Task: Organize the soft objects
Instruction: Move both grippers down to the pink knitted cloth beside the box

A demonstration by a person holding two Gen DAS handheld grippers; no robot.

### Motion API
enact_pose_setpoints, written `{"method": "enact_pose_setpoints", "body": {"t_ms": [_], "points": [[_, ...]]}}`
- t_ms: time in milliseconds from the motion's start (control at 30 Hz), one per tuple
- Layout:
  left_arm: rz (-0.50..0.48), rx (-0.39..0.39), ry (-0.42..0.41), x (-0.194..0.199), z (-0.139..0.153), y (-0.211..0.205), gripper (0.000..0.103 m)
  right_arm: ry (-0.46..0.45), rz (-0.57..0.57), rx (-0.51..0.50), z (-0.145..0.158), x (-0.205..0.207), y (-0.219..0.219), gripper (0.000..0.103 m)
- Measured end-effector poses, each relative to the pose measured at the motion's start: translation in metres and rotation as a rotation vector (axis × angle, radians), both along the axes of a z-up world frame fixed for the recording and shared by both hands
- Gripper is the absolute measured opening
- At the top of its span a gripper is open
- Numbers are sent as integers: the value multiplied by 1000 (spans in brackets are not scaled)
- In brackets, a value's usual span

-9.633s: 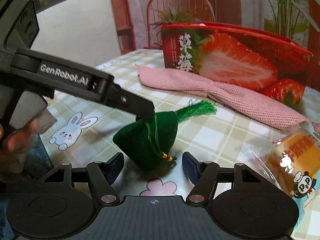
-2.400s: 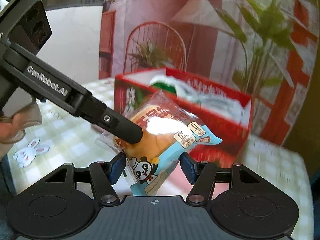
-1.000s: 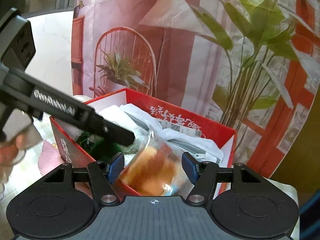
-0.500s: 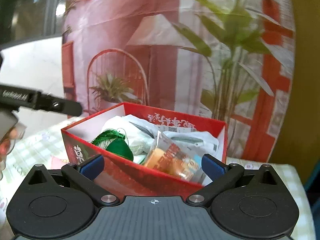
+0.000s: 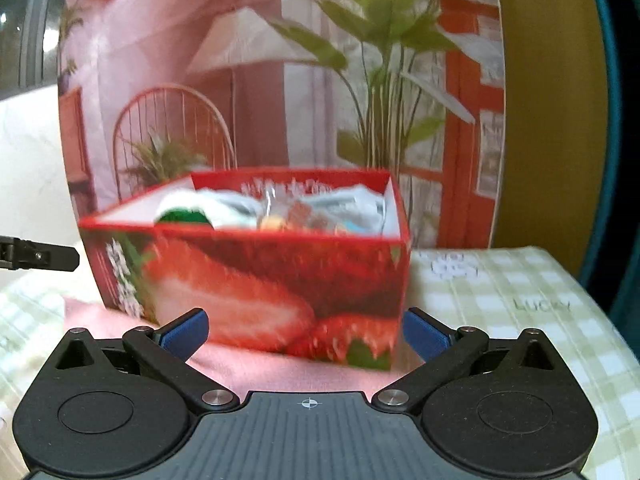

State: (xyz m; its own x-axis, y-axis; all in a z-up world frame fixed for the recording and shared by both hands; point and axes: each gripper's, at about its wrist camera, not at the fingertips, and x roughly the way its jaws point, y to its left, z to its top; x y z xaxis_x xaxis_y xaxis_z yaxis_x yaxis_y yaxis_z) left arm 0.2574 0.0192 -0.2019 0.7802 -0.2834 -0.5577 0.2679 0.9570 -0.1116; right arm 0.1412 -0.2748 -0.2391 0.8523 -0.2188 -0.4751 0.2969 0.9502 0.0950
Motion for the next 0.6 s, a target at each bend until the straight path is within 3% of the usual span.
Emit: {"method": "enact_pose_setpoints", "body": {"t_ms": [300, 433, 600], "points": [[30, -17, 48, 11, -40, -7, 102, 88, -81, 101, -35, 19, 2, 103], [25, -9, 38, 10, -49, -9, 97, 116, -128, 123, -46, 23, -1, 102], [30, -15, 60, 12, -61, -9, 91, 148, -109, 126, -50, 30, -1, 99]]}}
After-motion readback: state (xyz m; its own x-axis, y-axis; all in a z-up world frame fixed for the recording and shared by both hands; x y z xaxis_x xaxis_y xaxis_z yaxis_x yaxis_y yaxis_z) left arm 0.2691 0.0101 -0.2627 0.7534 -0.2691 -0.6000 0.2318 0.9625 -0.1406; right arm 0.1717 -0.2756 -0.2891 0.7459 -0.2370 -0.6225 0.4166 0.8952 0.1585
